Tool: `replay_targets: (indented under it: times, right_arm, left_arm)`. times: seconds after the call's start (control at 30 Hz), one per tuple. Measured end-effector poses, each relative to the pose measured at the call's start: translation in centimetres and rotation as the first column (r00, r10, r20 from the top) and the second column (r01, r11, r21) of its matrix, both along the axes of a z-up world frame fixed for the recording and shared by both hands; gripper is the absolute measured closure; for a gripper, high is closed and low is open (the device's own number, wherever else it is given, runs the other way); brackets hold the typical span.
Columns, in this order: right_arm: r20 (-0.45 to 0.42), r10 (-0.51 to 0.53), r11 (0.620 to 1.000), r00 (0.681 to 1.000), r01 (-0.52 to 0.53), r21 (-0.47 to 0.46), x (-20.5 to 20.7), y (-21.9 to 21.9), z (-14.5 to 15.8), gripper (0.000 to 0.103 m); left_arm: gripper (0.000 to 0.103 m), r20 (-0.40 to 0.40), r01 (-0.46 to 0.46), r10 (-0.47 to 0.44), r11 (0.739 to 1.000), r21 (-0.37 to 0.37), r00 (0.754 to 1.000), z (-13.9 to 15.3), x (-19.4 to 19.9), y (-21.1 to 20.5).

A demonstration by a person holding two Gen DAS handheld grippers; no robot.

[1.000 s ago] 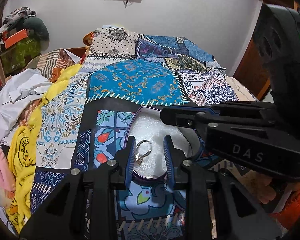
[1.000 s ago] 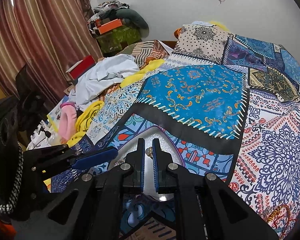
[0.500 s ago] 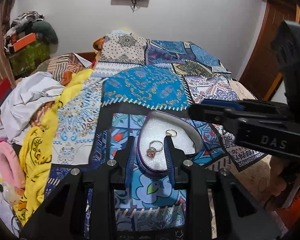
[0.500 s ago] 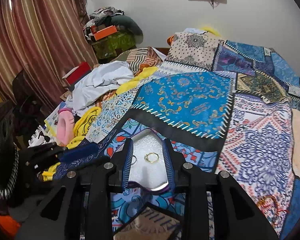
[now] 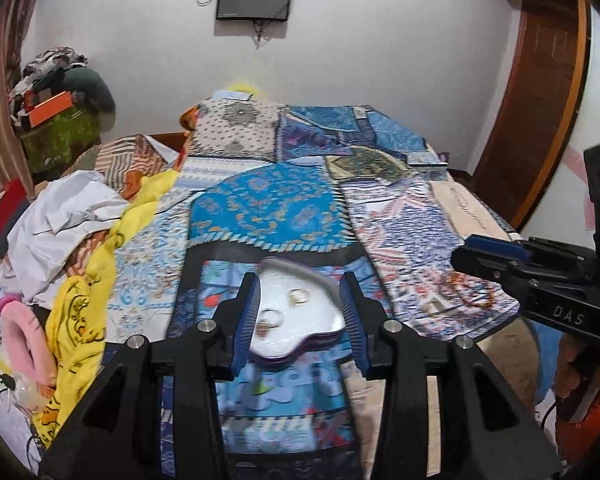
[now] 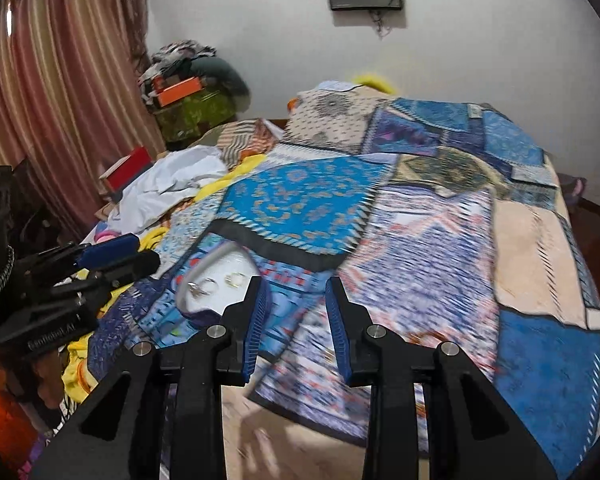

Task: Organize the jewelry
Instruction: 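Move both grippers back over the jewelry pile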

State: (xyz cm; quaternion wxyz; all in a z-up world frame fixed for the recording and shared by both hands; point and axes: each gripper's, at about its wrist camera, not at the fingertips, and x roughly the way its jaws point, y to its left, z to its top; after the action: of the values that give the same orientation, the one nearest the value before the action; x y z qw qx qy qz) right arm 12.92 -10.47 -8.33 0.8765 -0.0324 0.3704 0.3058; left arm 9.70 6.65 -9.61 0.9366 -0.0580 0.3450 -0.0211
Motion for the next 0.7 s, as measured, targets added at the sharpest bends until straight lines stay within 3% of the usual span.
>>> replay_targets:
  times: [0.4, 0.7]
  right_arm:
    - [-0.054, -0.150, 0.988, 0.987, 0.148, -0.043, -0.6, -8.6, -2.5, 0.075]
    - [-0.112, -0.179, 0.983, 0.977, 0.173, -0.057, -0.2, -10.9, -4.6, 0.075]
  left_arm:
    - [0.062, -0.043, 0.158, -0.158, 0.987, -0.001, 0.987, -1.2, 2.2, -7.7]
    - [0.062, -0.154, 0.244, -0.248, 0.969, -0.049, 0.956, -5.2, 4.1, -10.8]
